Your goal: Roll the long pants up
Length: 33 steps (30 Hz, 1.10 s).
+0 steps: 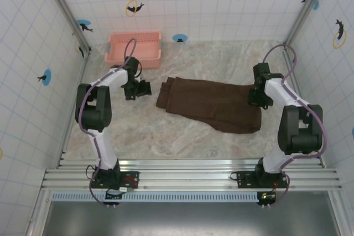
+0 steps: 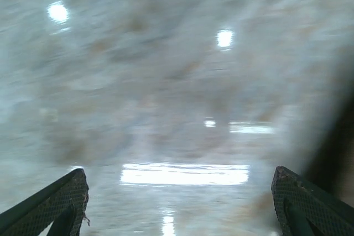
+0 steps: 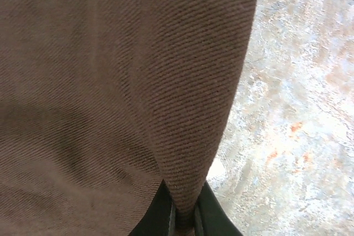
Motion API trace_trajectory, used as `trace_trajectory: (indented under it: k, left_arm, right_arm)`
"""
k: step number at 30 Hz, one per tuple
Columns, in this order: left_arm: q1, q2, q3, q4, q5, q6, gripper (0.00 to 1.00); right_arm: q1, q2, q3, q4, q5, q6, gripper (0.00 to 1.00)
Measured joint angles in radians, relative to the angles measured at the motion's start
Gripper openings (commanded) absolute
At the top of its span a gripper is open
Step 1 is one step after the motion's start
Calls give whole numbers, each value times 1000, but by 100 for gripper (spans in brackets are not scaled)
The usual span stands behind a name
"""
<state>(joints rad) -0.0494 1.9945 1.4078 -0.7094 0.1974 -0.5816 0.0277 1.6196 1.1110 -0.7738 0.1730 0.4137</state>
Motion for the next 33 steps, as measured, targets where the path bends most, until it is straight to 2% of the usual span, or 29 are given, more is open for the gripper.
trace_trajectory:
  k: [4, 7, 16, 20, 21, 23, 25, 26, 30, 33]
  left_arm:
    - [60, -6, -18, 14, -28, 4, 89]
    - [65, -29, -18, 27, -20, 2, 89]
    - [-55, -83, 37, 56, 66, -46, 88]
    - [-75, -86, 37, 78, 117, -93, 88]
    - [-77, -86, 37, 82, 124, -103, 88]
    - [-89, -86, 40, 90, 132, -123, 88]
    - [-110, -88, 42, 95, 136, -146, 88]
    - [-123, -91, 42, 96, 138, -161, 88]
    - [-171, -127, 17, 122, 139, -250, 89]
    - [-195, -198, -78, 181, 145, -345, 89]
  right_arm:
    - [2, -12, -1, -10, 12, -8, 0]
    - [2, -14, -1, -11, 16, -13, 0]
    - [2, -14, -2, -9, 15, -11, 0]
    - [2, -14, -8, 0, 6, -7, 2]
    - [2, -14, -14, 4, 6, -6, 17]
    - [2, -14, -29, 10, 10, -1, 64]
    - [2, -15, -48, 14, 24, 4, 94]
    - [1, -16, -59, 14, 34, 5, 99]
    - [-11, -52, -73, 5, 53, 8, 99]
    - [-22, -83, -33, -22, 68, 5, 99]
